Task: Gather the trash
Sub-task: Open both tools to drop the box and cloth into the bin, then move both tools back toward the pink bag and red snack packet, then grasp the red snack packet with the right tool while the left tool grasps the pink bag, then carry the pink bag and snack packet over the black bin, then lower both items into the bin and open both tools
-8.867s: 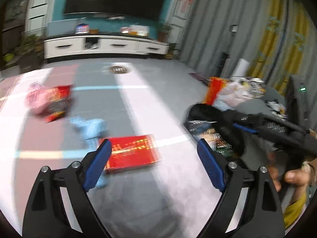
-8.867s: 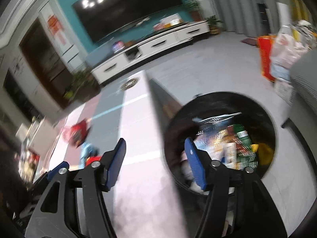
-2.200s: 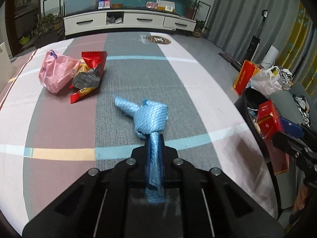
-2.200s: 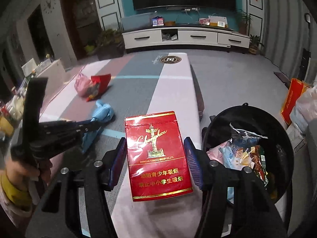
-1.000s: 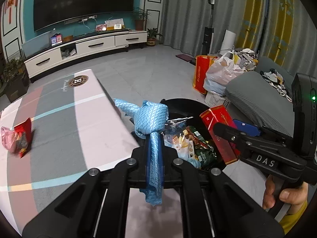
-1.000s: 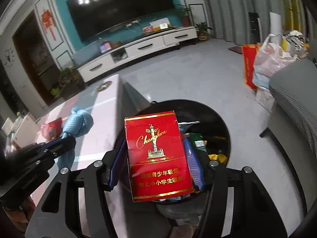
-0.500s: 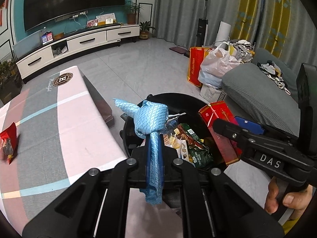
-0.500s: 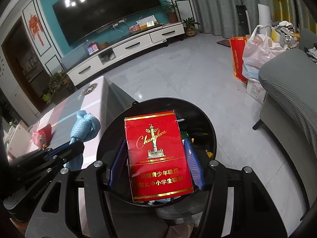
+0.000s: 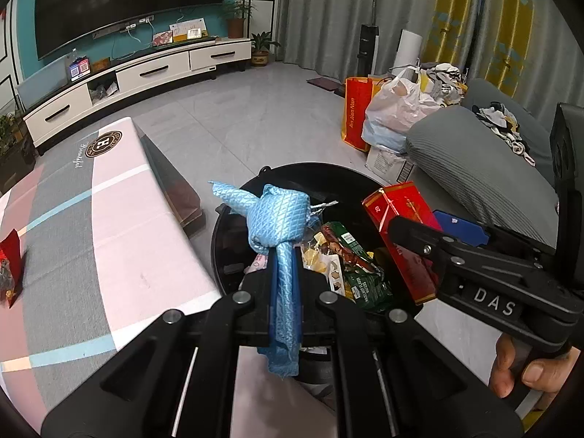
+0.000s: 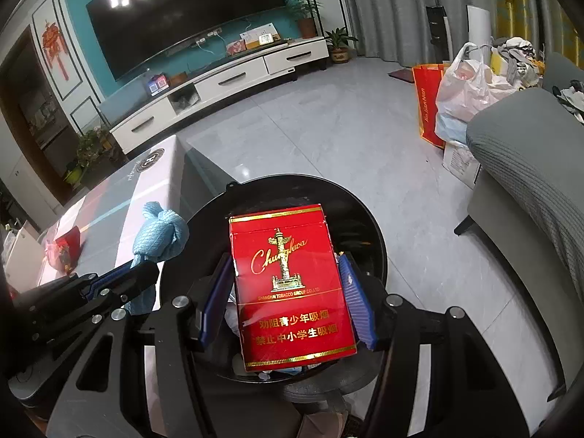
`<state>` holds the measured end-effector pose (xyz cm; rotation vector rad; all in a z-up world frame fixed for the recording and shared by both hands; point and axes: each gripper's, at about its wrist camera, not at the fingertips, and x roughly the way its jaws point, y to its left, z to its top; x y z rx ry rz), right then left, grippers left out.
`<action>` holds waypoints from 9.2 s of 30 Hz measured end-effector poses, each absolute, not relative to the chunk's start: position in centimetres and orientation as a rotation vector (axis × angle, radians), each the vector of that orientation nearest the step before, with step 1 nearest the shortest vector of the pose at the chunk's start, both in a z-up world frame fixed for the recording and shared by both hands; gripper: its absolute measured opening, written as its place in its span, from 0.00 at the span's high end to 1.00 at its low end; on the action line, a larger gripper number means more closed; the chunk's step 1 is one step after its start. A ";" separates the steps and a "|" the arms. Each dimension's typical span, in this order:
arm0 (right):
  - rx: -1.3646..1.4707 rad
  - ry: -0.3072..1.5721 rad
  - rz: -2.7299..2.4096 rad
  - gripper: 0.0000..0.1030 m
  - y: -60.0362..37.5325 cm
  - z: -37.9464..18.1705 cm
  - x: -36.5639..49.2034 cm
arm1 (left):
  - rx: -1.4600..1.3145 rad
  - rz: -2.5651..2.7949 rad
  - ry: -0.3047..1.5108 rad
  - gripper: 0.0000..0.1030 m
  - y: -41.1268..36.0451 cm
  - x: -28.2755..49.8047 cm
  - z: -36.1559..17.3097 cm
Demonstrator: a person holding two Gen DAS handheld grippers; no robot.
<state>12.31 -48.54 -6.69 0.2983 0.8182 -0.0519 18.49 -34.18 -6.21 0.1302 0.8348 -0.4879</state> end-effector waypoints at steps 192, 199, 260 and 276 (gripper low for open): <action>0.270 0.814 0.274 0.88 -26.2 -6.0 10.7 | -0.271 -0.102 0.720 0.54 -4.5 9.1 -6.1; 0.277 0.806 0.257 0.88 -26.7 -5.9 10.7 | -0.266 -0.110 0.717 0.54 -5.0 9.1 -6.1; 0.422 0.693 -0.016 0.88 -44.9 -4.5 7.2 | -0.093 -0.384 0.719 0.54 -22.9 12.4 -3.4; 0.468 0.684 -0.142 0.88 -49.6 -5.8 8.4 | -0.042 -0.478 0.768 0.54 -30.5 16.8 -4.4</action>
